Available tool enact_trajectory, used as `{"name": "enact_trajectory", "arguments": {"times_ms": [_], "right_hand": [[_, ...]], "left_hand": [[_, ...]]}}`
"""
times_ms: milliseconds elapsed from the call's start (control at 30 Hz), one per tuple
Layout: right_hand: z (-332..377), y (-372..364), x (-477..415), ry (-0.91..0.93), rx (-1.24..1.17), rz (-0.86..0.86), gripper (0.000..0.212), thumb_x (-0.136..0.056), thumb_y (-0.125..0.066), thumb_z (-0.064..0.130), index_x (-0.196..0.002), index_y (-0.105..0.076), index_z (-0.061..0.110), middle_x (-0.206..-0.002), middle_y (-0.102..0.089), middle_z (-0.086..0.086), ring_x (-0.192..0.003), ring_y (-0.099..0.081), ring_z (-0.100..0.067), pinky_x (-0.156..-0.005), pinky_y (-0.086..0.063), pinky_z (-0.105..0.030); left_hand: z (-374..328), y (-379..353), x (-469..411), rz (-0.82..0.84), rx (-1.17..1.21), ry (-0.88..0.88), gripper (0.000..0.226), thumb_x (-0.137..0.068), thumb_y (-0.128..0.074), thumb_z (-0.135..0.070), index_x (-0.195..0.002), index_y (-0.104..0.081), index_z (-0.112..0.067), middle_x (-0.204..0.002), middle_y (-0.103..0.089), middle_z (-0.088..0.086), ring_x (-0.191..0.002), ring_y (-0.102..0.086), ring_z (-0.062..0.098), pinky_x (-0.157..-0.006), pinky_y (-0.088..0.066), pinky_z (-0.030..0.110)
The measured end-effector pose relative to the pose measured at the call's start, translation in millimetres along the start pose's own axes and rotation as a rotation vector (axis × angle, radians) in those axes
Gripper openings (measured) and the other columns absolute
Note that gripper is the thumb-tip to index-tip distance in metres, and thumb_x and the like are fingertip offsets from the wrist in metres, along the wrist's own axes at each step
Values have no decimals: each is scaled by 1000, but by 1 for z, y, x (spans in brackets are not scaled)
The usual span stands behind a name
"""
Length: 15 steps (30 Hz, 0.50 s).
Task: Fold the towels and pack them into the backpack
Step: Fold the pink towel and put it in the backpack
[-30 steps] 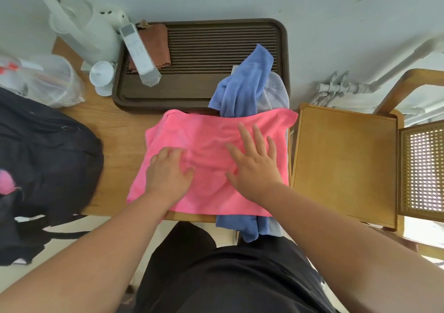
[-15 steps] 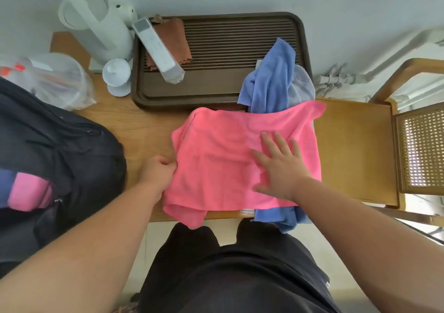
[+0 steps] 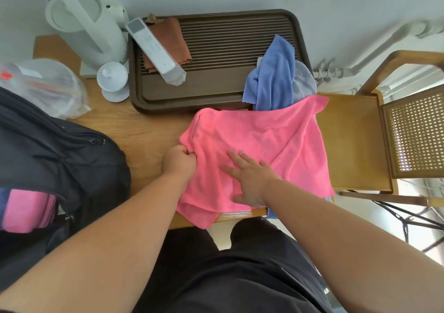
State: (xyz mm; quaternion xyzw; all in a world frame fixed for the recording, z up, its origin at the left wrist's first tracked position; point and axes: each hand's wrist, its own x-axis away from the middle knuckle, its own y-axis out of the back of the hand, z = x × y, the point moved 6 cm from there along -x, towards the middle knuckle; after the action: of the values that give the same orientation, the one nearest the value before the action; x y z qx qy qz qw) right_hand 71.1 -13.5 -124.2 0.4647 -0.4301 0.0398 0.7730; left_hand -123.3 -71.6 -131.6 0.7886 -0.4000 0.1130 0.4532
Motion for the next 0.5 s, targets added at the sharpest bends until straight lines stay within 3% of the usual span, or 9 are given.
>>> {"name": "enact_trajectory", "arguments": {"times_ms": [133, 200, 333, 500], "right_hand": [[-1, 2, -1, 6, -53, -1, 91, -86, -62, 53, -158, -7, 39, -165, 23, 9, -154, 9, -20, -119, -19, -62], [-2, 7, -3, 27, -79, -7, 89, -86, -62, 54, -158, -13, 37, -166, 16, 8, -154, 5, -21, -119, -24, -59], [-8, 19, -4, 65, -66, 4, 83, -89, -61, 57, -158, -22, 33, -167, 6, 6, -154, 0, -21, -123, -21, -45], [-12, 25, -2, 153, -55, -26, 80, -90, -59, 58, -157, -29, 28, -168, -5, 0, -153, -8, -23, -124, -20, -41]], "left_hand": [[-8, 23, 13, -106, 195, 56, 18, -97, -44, -25, -95, -59, -14, -94, -62, 7, -90, -60, 31, -77, -49, 40], [-13, 46, 22, -198, 304, 68, 20, -100, -36, -24, -104, -53, -16, -96, -55, 1, -88, -55, 23, -75, -42, 35], [-28, 88, 36, -358, 367, -20, 16, -100, -33, -18, -100, -47, -12, -83, -45, -3, -71, -42, 13, -60, -34, 30], [-47, 106, 40, -440, 261, -113, 2, -96, -45, -13, -95, -46, -13, -80, -45, -5, -68, -42, 11, -61, -36, 28]]}}
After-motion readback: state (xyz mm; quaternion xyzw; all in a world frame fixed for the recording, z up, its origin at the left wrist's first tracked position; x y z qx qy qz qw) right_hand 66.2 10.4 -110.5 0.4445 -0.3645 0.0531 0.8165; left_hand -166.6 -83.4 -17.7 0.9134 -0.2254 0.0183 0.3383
